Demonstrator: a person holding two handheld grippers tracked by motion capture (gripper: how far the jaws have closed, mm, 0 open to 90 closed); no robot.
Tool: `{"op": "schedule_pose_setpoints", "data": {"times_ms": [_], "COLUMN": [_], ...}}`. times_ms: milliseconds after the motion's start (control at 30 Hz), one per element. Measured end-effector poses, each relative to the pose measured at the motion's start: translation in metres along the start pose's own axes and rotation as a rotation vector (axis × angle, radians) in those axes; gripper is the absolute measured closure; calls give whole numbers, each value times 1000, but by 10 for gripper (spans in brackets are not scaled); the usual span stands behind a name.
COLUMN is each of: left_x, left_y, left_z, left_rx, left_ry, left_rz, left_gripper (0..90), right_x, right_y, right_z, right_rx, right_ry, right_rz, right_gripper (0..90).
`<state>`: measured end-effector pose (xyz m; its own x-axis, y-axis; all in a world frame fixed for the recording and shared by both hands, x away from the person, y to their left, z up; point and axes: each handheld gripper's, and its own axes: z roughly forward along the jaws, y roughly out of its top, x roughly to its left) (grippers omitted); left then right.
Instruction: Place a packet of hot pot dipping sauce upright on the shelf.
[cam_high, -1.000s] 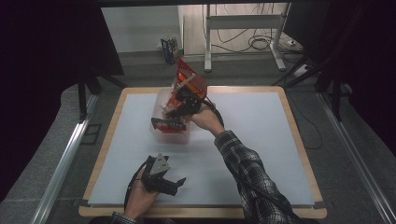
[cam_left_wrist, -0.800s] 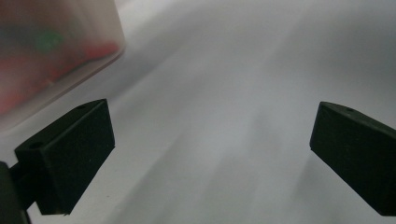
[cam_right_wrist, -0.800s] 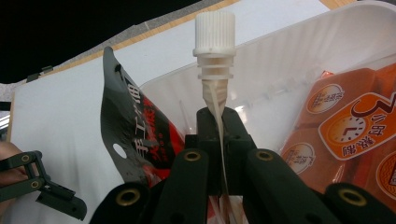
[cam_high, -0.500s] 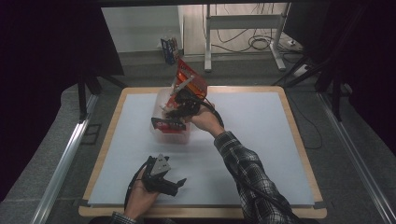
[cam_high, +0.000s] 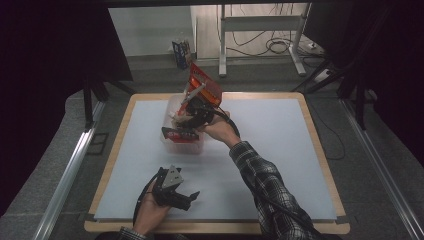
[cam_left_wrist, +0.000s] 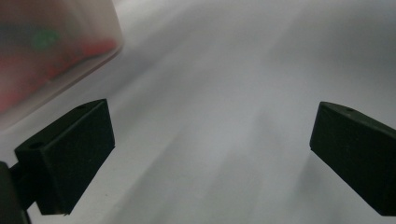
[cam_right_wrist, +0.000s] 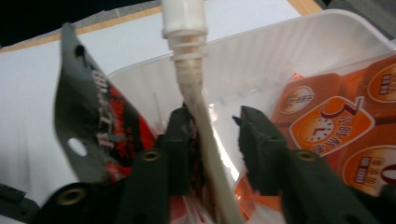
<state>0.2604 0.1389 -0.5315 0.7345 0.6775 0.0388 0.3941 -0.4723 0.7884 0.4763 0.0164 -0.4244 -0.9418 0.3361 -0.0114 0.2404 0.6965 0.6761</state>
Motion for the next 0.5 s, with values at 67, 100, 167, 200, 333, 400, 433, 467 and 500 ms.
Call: {"op": "schedule_pose_setpoints", "data": {"times_ms": [67, 100, 167, 200, 333, 400, 433, 467, 500], "left_x": [0, 0, 0, 0, -1, -1, -1, -1, -1], "left_y": [0, 0, 0, 0, 0, 0, 0, 0, 0], "left_z": [0, 0, 0, 1, 1, 1, 1, 1, 1], "left_rx": [1, 2, 3, 3, 4, 4, 4, 3, 2], "left_ry": [0, 0, 0, 0, 1, 0, 0, 0, 1], "left_rz": [1, 1, 2, 2, 2, 2, 2, 1, 1], "left_gripper": [0, 0, 0, 0, 0, 0, 0, 0, 0], "right_x": [0, -1, -1, -1, -1, -1, -1, -1, -1], "right_y": [0, 1, 1, 2, 4, 4, 4, 5, 5], "right_z": [-1, -2, -3, -4, -7, -9, -10, -11, -13], "right_rx": [-7, -13, -21, -22, -28, -29, -31, -33, -37], "right_ry": [-8, -8, -11, -11, -29, -34, -40, -44, -44], "right_rz": [5, 7, 19, 22, 21, 21, 20, 22, 25], "right_gripper": [499, 459, 395, 371, 300, 276, 266, 258, 251]}}
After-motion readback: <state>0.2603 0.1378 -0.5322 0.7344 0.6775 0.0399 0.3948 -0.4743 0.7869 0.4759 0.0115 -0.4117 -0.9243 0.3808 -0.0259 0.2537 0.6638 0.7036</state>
